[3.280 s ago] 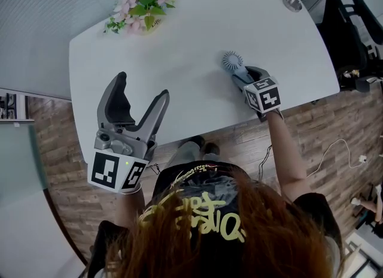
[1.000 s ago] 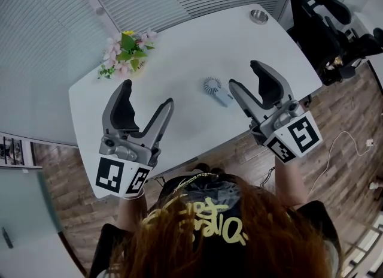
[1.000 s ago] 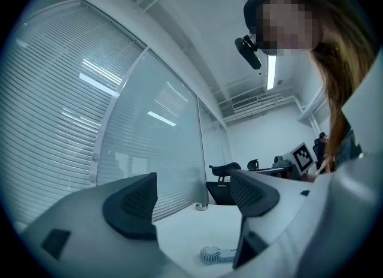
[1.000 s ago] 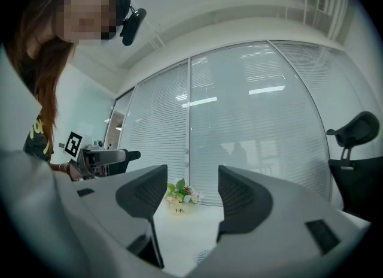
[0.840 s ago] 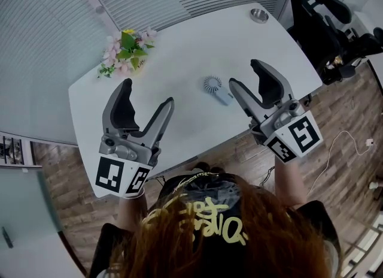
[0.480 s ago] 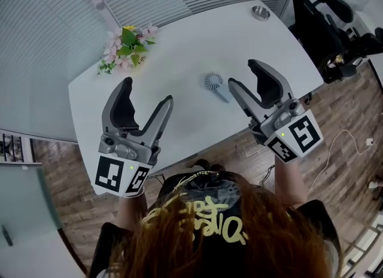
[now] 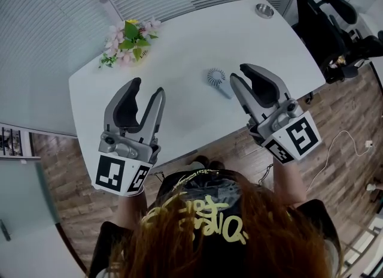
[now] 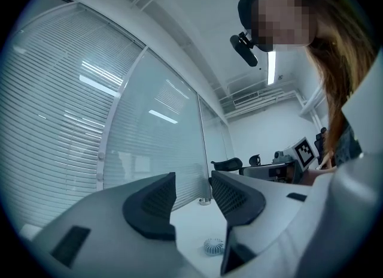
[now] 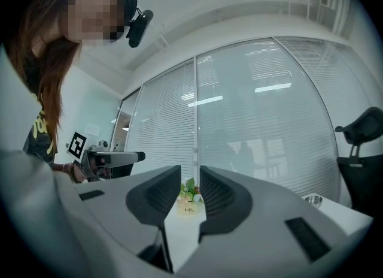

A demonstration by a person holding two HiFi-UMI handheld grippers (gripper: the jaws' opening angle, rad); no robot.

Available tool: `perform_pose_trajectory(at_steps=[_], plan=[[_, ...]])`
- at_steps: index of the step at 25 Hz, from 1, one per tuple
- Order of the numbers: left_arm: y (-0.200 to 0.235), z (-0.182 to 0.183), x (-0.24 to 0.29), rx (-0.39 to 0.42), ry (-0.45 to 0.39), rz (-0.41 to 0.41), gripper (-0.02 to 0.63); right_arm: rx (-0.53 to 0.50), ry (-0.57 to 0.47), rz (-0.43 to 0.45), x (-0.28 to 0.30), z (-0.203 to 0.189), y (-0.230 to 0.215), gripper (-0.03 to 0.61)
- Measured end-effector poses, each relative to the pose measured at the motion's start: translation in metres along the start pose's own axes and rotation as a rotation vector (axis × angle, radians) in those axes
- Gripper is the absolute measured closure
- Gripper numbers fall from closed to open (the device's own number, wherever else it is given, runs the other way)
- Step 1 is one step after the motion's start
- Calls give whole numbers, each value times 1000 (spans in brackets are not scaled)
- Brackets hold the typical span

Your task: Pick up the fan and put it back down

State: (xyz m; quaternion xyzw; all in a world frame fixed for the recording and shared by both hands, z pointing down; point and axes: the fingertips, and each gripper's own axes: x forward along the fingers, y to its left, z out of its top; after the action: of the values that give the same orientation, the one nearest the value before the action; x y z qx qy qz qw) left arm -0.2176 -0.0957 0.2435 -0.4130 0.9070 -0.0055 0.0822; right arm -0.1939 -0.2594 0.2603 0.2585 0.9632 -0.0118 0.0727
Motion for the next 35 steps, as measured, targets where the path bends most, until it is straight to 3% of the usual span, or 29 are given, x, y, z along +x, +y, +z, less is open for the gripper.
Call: perform_pose_trajectory(at_steps=[2,8,16,23,35], plan=[[1,0,-1,2,0,5,453,9,3,7,1,-1,1,510],[-1,-1,-5,1,4,19,522,27,14,31,2,-6,5,552],[2,-3,-8,-13,1,33,619,35,20,51,6,-10,9,562],[-2,-7,-3,-15,16,6,621,25,23,89,9,-10,14,575],[-2,-7,1,-13,12,0,621,4,30,80,8,-11,10,575]])
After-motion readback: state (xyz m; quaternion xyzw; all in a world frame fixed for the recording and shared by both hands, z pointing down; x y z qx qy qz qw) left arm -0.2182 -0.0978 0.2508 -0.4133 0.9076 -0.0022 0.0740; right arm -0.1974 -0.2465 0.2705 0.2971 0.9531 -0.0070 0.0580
